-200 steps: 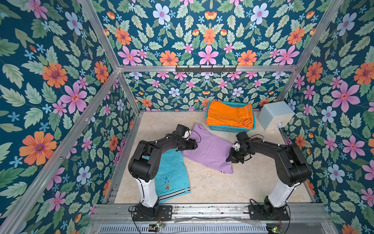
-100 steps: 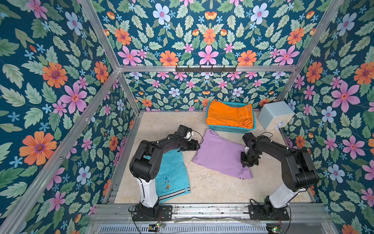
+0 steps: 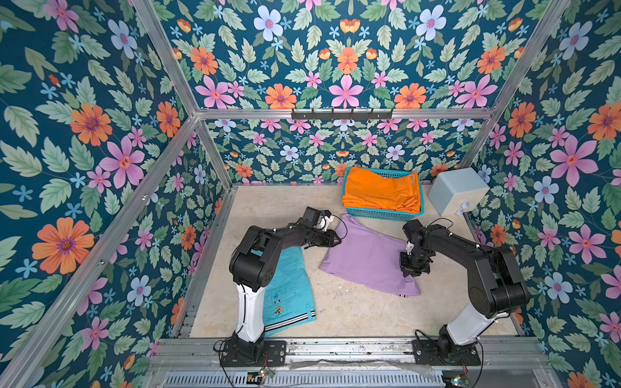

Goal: Put the folded long pants in the basket
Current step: Pick up the long pant at the center of the board.

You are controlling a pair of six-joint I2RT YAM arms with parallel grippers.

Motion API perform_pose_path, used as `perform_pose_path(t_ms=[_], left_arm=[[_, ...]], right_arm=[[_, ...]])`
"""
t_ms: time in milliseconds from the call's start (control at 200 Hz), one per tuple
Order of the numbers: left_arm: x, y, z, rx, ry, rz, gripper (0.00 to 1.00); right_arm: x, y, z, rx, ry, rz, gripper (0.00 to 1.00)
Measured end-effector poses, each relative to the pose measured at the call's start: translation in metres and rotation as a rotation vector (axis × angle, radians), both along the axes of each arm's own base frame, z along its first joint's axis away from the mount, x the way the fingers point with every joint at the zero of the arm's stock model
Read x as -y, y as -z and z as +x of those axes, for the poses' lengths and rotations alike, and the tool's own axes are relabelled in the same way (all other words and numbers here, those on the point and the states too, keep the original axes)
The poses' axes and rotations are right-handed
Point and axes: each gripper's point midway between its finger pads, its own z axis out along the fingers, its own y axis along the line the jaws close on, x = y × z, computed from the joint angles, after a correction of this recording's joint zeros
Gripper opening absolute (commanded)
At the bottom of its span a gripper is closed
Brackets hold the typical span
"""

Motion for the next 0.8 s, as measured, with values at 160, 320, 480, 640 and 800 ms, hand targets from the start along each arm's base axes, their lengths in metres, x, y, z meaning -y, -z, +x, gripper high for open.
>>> perform_pose_path(t_ms=[160, 320, 480, 640, 800], left_arm=[[-0.008, 0.002, -0.002, 0.006, -0.04, 0.033, 0.0], [-0.024, -0.003, -0.014, -0.026, -0.11, 0.09, 0.0], [-0.037, -0.017, -0.031, -0.049, -0.153, 0.127, 0.0], [-0.047, -0.057, -0.044, -0.014, -0.197, 0.097, 0.0], [-0.049, -0.117, -0.047, 0.064, -0.234, 0.044, 0.0]], right_arm=[[-0.001, -0.002, 0.0, 0.008, -0.001, 0.006, 0.0], [-0.005, -0.015, 0.003, 0.059, -0.006, 0.042, 0.0], [-0.012, -0.037, 0.007, 0.136, -0.017, 0.09, 0.0], [-0.014, -0.077, 0.013, 0.255, -0.001, 0.128, 0.0], [-0.014, -0.126, 0.022, 0.368, 0.019, 0.149, 0.0]])
